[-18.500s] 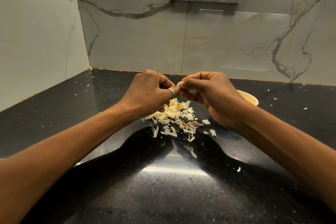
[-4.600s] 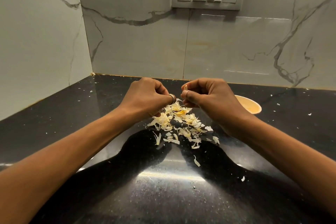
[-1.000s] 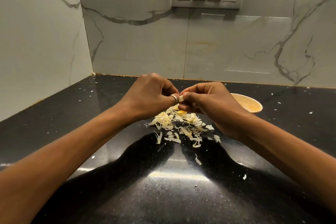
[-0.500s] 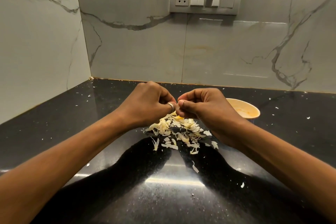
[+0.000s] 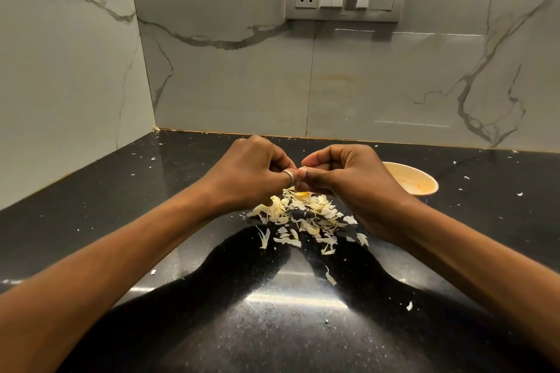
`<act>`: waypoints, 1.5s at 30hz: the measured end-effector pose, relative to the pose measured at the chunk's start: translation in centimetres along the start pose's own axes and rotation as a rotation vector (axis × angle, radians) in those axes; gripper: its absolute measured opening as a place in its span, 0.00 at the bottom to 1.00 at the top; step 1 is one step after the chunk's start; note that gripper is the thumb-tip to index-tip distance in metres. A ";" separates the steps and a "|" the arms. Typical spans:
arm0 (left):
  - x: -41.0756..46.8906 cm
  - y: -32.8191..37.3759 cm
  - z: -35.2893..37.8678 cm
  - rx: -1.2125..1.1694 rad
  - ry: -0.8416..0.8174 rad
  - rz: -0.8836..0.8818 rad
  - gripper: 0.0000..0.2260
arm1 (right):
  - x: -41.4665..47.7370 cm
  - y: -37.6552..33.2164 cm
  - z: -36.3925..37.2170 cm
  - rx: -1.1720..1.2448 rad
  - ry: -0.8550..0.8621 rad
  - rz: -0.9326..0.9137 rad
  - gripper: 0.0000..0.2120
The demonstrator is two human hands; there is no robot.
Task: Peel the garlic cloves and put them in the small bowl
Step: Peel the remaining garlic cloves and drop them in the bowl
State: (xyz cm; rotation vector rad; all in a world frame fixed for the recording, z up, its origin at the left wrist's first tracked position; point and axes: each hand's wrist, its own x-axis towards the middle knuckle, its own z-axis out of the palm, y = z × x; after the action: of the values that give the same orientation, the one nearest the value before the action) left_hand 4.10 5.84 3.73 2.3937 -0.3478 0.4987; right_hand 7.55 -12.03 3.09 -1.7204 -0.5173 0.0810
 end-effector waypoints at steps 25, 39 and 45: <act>-0.1 0.3 0.0 -0.142 -0.045 -0.148 0.03 | -0.1 -0.2 0.5 0.222 -0.051 0.091 0.09; 0.0 0.3 -0.3 -0.294 -0.092 -0.229 0.05 | -0.4 -0.6 0.3 0.226 -0.031 0.083 0.08; -0.1 0.5 -0.3 -0.297 -0.104 -0.226 0.05 | -0.3 -0.6 0.3 0.199 -0.036 0.086 0.08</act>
State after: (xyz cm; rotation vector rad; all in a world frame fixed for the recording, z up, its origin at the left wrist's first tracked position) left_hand 3.73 5.67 4.16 2.1393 -0.1780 0.2039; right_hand 7.00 -11.81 3.50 -1.5478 -0.4463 0.2182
